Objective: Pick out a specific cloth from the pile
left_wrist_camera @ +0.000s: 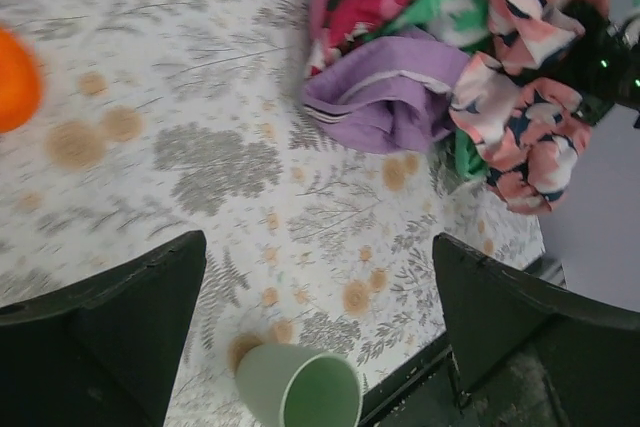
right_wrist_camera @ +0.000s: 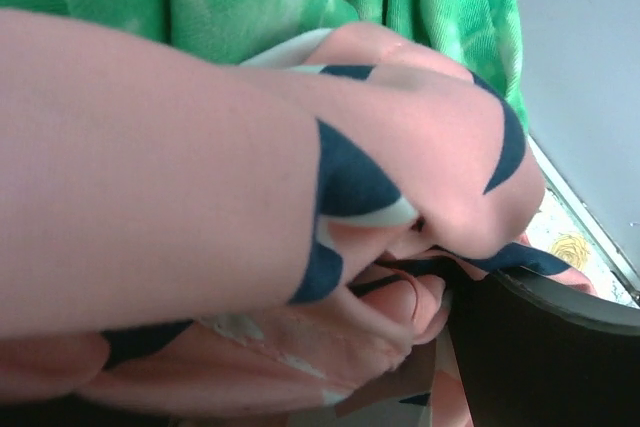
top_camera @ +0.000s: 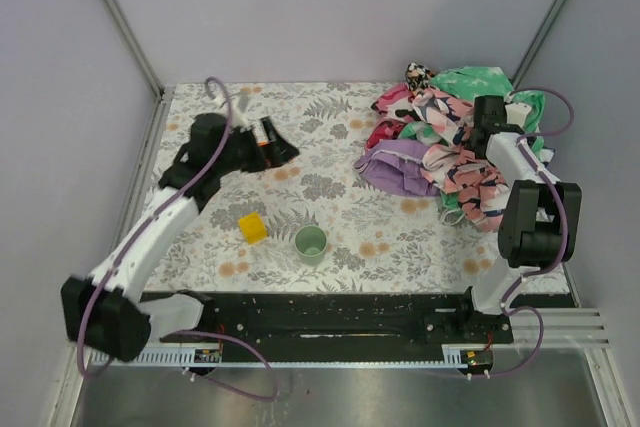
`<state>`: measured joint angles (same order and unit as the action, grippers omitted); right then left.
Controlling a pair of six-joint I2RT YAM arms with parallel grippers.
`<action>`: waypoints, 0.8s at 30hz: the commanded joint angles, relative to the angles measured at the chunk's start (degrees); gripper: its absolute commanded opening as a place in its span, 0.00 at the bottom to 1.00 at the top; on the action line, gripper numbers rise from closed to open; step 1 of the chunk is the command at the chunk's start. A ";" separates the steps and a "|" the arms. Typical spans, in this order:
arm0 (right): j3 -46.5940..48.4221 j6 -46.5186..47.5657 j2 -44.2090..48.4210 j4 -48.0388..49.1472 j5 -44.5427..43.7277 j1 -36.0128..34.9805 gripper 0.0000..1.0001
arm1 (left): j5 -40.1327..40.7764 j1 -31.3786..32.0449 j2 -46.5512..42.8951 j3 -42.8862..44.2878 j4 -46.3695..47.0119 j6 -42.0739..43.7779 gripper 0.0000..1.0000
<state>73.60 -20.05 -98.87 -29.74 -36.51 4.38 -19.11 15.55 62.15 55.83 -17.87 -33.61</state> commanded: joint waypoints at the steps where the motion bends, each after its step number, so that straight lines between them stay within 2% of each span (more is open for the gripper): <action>1: -1.88 -1.21 -3.52 1.17 4.16 2.56 0.99 | -1.11 10.01 15.94 15.67 4.70 5.38 0.99; 5: -2.50 -1.65 -3.70 1.61 7.33 4.40 0.99 | 2.58 16.25 36.77 36.39 -3.99 8.55 0.99; 6: -2.76 -1.83 -3.52 1.79 7.85 4.58 0.99 | 2.94 17.40 40.73 38.80 -5.41 8.90 0.99; 10: -3.11 -1.92 -2.91 2.40 10.75 4.67 0.99 | -3.54 20.57 56.55 53.56 -8.40 8.21 0.99; 13: -3.38 -2.09 -2.82 2.49 12.95 4.76 0.99 | -4.80 22.94 64.39 59.81 -8.33 7.50 0.99; 16: -3.64 -2.09 -2.47 2.49 14.54 4.76 0.99 | 1.87 25.31 70.72 65.00 -8.24 6.89 0.99; 19: -4.25 -2.27 -1.24 2.84 15.33 4.76 0.99 | 4.96 25.67 76.09 69.40 -6.93 3.65 0.99; 22: -5.31 -2.53 -0.01 3.89 17.69 4.76 1.00 | 2.78 25.93 80.31 70.47 -1.14 -1.10 0.99; 24: -5.84 -2.53 0.34 4.51 18.75 4.76 1.00 | -0.64 26.19 81.89 69.68 6.05 -4.44 0.99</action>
<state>70.76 -20.25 -97.49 -25.98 -24.38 8.56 -17.15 41.85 141.69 122.78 -24.60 -30.98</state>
